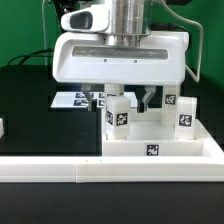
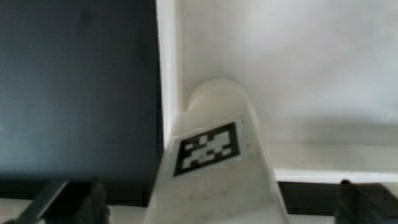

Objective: Assemble square table

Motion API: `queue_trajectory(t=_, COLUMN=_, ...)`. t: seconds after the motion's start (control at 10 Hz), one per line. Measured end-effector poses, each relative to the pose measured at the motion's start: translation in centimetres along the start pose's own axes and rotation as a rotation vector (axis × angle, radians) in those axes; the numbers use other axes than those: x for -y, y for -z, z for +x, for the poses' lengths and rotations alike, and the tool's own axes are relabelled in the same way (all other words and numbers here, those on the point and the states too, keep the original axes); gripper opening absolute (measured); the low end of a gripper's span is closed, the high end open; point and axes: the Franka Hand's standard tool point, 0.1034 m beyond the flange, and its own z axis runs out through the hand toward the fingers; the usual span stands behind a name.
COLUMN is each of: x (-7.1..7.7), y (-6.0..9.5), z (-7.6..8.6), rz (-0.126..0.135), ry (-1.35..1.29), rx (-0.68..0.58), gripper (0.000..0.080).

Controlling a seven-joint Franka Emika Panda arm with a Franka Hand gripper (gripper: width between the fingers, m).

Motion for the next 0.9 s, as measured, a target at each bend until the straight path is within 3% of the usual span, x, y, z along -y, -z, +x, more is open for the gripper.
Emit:
queue_trajectory(t=0.3, x=0.05, y=0.04, z=0.08, rz=-0.014, ry=0.114, rx=0.002, gripper=0.0649)
queue_trajectory(t=0.6, x=0.00, y=-0.01, z=0.04, rz=-0.014, ry=0.111, rx=0.003, gripper=0.0290)
queue_trajectory(t=0.9, x=-0.02, y=-0.02, z=0.03, rz=-0.014, ry=0.079, rx=0.003, gripper=0.0290)
